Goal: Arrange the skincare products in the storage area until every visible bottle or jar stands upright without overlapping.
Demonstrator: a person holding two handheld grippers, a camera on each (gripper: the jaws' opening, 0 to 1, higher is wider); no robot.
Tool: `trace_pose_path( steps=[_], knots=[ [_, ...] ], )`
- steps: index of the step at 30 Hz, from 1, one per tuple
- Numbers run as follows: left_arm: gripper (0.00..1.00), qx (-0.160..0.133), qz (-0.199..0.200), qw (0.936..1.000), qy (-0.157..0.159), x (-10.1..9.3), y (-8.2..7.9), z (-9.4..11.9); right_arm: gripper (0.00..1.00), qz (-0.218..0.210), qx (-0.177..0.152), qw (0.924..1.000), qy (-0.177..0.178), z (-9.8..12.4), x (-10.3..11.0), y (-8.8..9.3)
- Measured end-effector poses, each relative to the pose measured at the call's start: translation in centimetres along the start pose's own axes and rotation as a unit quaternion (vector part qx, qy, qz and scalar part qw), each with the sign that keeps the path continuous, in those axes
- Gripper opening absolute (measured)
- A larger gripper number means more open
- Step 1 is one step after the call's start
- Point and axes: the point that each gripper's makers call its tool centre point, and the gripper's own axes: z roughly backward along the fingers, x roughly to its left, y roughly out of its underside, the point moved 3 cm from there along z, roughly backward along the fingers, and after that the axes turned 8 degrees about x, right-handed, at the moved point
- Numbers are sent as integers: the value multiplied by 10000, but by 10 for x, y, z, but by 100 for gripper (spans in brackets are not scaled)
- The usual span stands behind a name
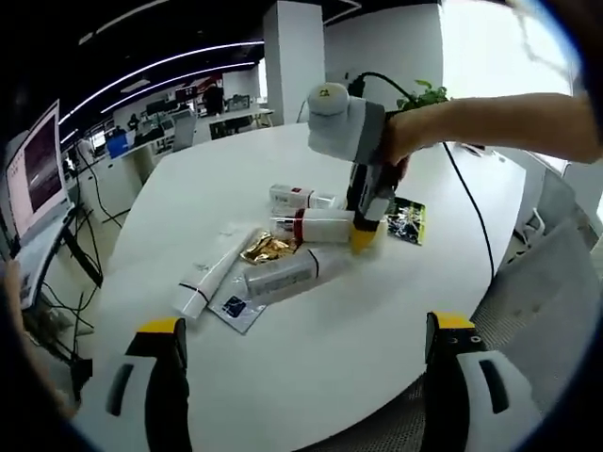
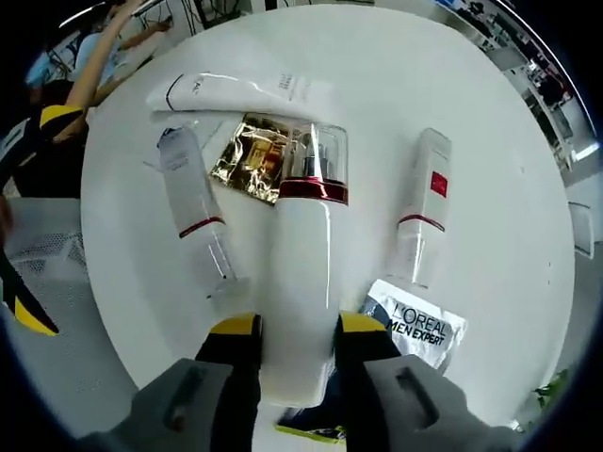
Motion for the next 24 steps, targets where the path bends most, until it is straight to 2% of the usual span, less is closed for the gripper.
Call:
trace_pose_path(
  steps=[3,6,13,24],
  knots=[
    [99,7,68,10000,23,3,-1,6,28,-53,-24,10000,3,0,2,1],
    [99,-119,85,9999,44,5,-10,14,28,-131,-35,9999,24,1,2,2],
    [99,-133,-101,9999,-2,9,-24,11,27,-302,-142,9994,-6,2,2,4],
    [98,-116,-480,9986,176,6,-37,-5,26,-781,-280,9951,-546,7,1,25]
  ],
)
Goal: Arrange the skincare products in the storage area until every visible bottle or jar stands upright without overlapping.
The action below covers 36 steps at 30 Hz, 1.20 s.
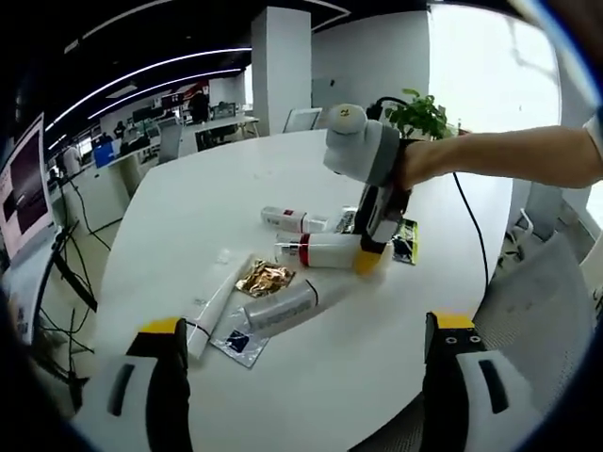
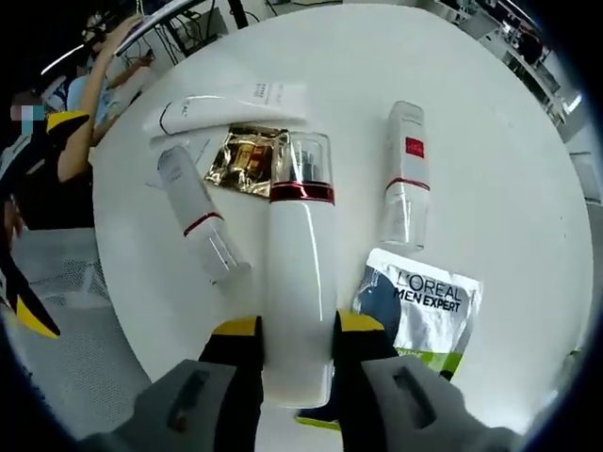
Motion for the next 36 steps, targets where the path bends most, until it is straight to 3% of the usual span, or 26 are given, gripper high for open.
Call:
trace_pose_path(
  steps=[11,13,16,20,30,36],
  knots=[
    [86,-85,-473,9981,390,-6,-11,-15,26,-756,-94,9931,-896,8,6,23],
    [81,-96,-512,9973,514,-9,-12,-18,26,-810,-150,9921,-941,8,2,26],
    [62,-210,-611,9934,950,-20,-13,-21,26,-938,-147,9902,-1023,8,2,32],
    [56,-200,-642,9913,1132,-24,-14,-28,26,-1113,-207,9860,-1227,9,5,38],
    [39,-320,-568,9811,1820,-39,-29,-43,27,-1539,-389,9735,-1648,7,2,52],
    [41,-406,61,9688,2444,-53,-38,-51,26,-1869,-589,9600,-2000,6,6,60]
  ],
)
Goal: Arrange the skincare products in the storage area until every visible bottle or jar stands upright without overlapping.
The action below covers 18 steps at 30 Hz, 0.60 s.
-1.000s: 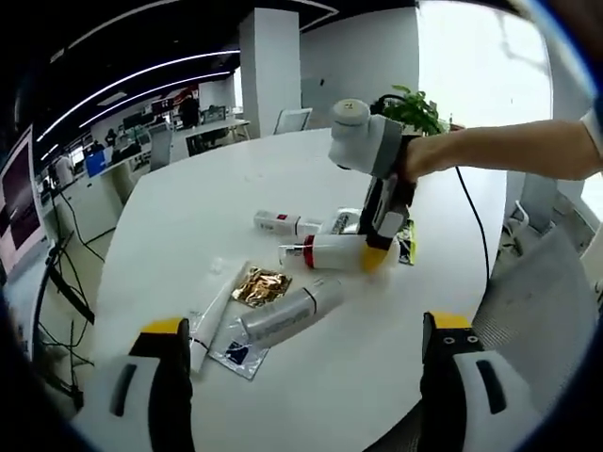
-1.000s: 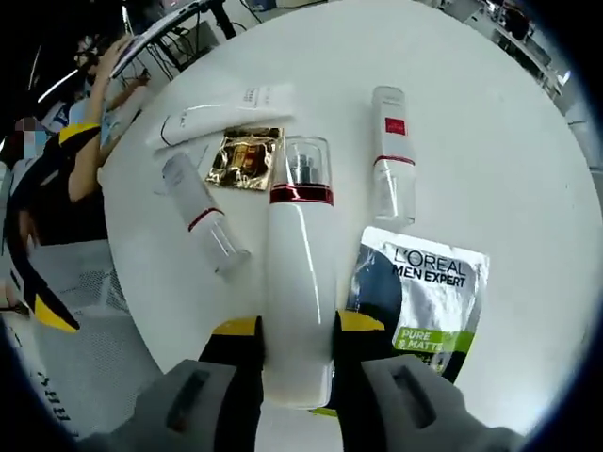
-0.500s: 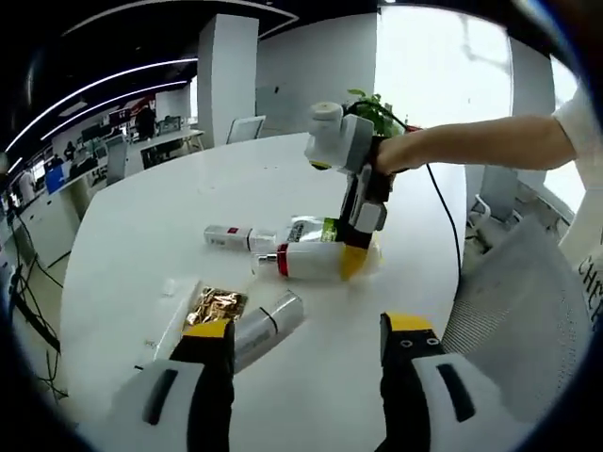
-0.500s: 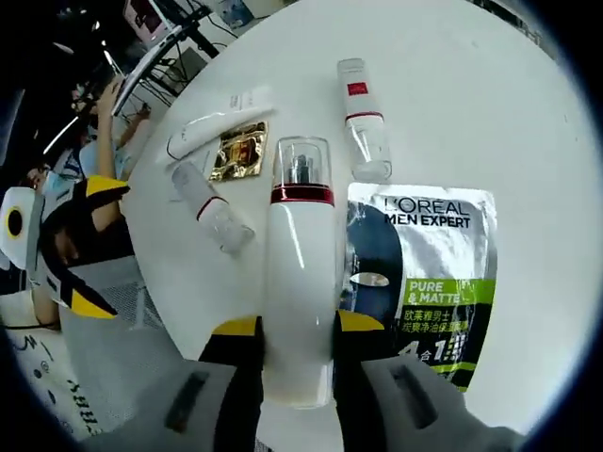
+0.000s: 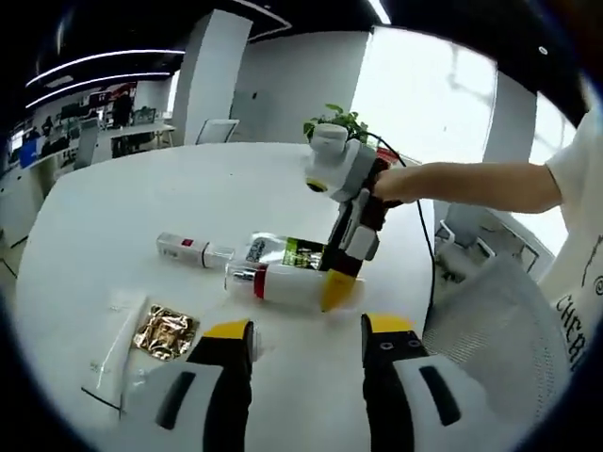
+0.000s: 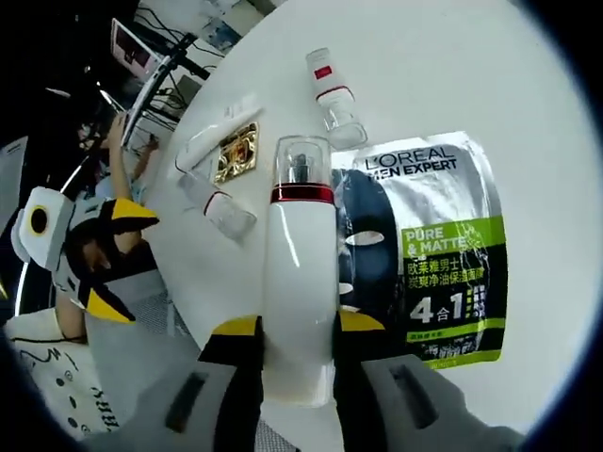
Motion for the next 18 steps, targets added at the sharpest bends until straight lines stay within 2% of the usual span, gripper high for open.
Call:
trace_pose_path(
  steps=[4,6,8,10,14,16,18],
  knots=[
    [44,136,198,9995,183,2,2,-12,27,-338,-247,9982,-433,-2,-2,3],
    [44,77,425,9980,470,-4,0,-17,27,-460,-382,9963,-623,0,0,5],
    [44,-61,682,9961,549,-1,-5,-21,27,-521,-434,9950,-731,0,2,8],
    [44,-57,877,9940,652,1,-6,-26,27,-645,-517,9924,-916,-1,5,12],
    [45,-138,1100,9915,687,7,-10,-36,27,-894,-733,9848,-1298,-1,9,16],
    [46,-113,1085,9923,580,10,-9,-39,27,-1061,-888,9784,-1536,0,11,17],
    [46,-162,1326,9887,687,11,-10,-42,27,-1223,-1071,9709,-1761,0,12,17]
  ],
)
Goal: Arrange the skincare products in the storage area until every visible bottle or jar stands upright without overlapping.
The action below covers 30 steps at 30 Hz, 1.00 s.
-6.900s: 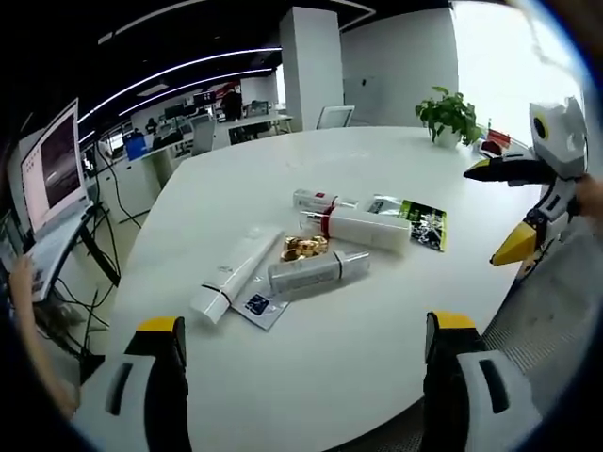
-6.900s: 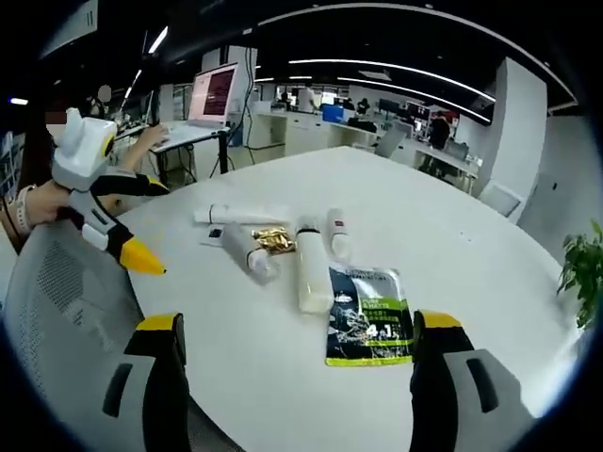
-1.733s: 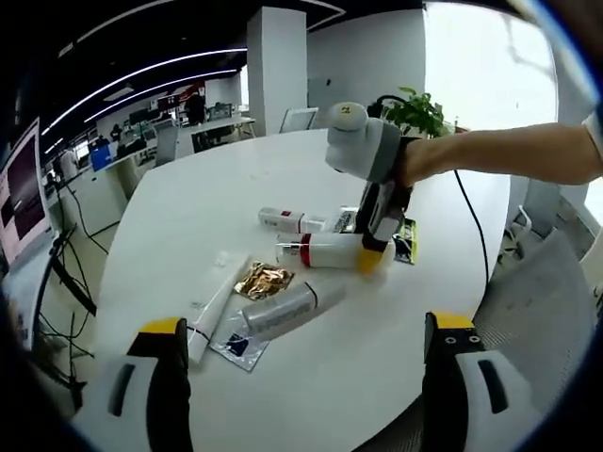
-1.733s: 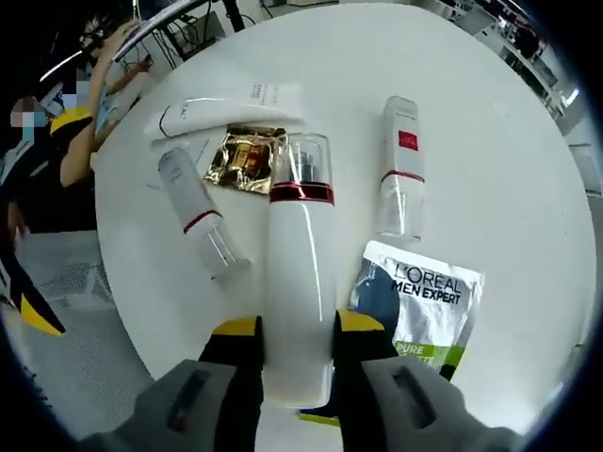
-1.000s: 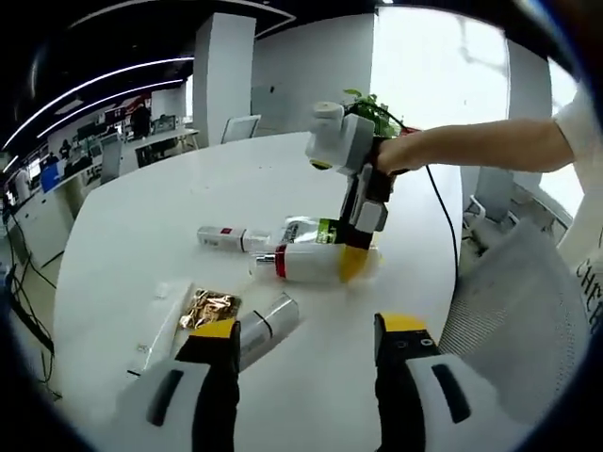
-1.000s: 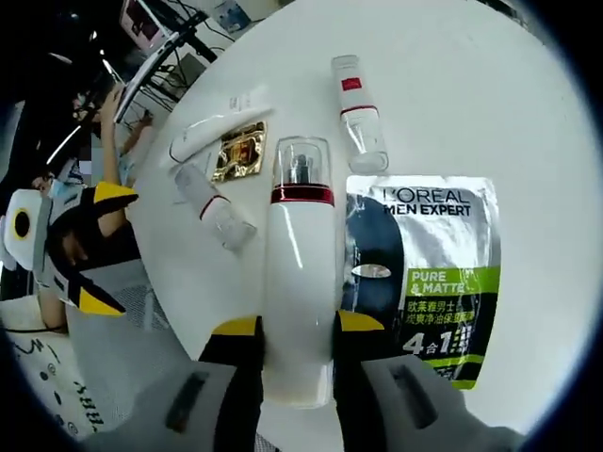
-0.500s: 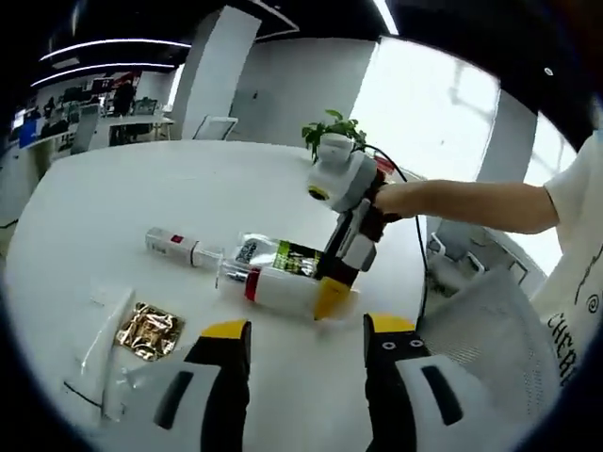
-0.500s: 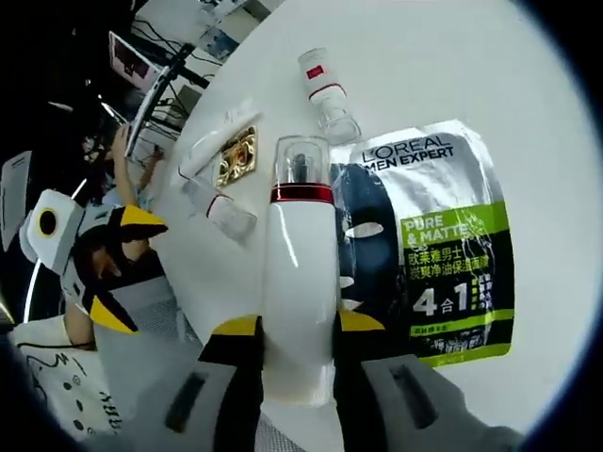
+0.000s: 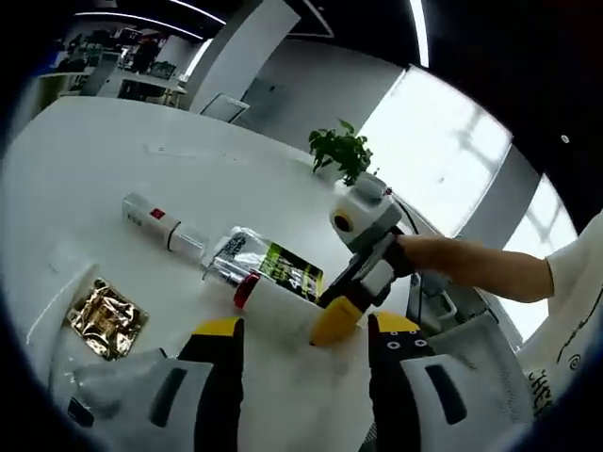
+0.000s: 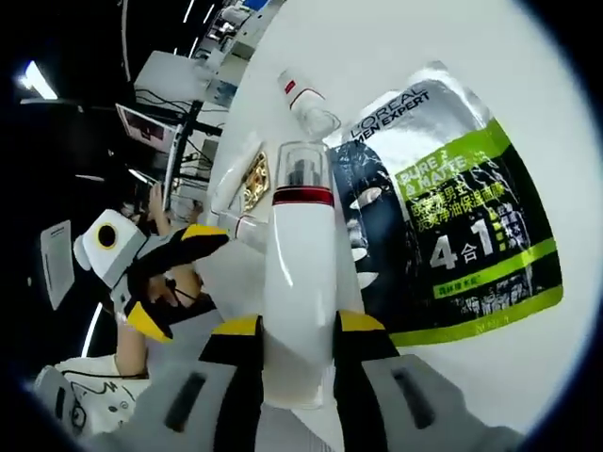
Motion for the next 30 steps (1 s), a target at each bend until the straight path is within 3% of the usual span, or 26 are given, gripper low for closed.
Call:
trace_pose_path(
  steps=[1,7,12,17,22,26,30],
  knots=[
    [46,-84,179,9997,155,-2,-2,-2,27,-101,-90,9998,-150,0,1,1],
    [46,-396,626,9968,289,5,-8,-7,27,-290,-506,9962,-645,1,3,6],
    [47,-473,861,9943,406,6,-6,-9,27,-454,-798,9902,-1057,1,9,12],
    [48,-384,1022,9936,303,12,2,-13,27,-541,-1068,9828,-1408,2,15,14],
    [49,-664,1335,9868,639,9,-2,-12,27,-279,-1198,9780,-1685,7,38,16],
    [49,-762,1343,9857,671,9,-8,-10,27,40,-1177,9788,-1674,6,51,20],
    [46,-1017,1403,9799,983,-1,-13,-8,27,333,-1148,9751,-1869,4,68,23]
  ],
)
